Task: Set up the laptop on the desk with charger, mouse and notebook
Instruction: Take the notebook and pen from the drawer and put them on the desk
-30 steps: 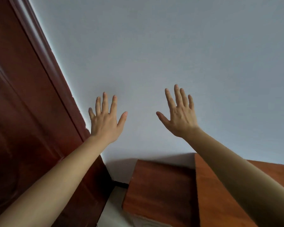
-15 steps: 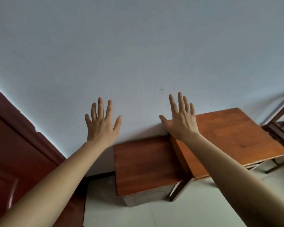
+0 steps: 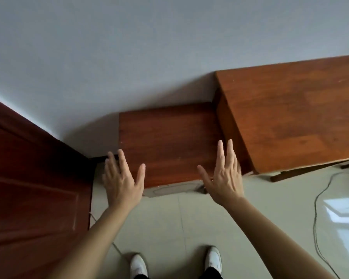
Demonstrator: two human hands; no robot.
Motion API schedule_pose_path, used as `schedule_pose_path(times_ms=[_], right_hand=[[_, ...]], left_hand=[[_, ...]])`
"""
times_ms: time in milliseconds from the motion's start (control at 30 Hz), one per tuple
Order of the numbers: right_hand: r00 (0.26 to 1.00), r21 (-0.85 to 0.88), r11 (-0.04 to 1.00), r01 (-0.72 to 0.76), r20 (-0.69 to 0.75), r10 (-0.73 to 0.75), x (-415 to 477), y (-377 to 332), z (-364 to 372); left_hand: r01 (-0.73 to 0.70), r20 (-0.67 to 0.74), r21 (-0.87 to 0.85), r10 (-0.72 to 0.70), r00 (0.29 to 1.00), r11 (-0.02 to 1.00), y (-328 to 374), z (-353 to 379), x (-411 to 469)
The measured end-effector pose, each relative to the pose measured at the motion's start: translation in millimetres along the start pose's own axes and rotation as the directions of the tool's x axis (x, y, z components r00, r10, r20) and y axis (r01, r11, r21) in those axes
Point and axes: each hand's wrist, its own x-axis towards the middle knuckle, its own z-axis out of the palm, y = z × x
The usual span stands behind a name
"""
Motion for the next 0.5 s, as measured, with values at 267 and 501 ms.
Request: schedule_pose_path(times_ms=[267, 501], right_hand=[[0.987, 0.245, 0.959, -0.141, -0.046, 0.157, -62.3, 72.9, 137.2], [0.963, 0.455, 0.876, -0.161, -0.123, 0.241, -60.6, 78.9, 176.1]], left_hand=[[0.247, -0.062, -0.439, -0.304, 0.951, 0.864, -56.2, 133.5, -48.8], [0.334, 0.064, -0.718, -0.421, 0.905, 0.61, -79.1, 176.3, -45.0]])
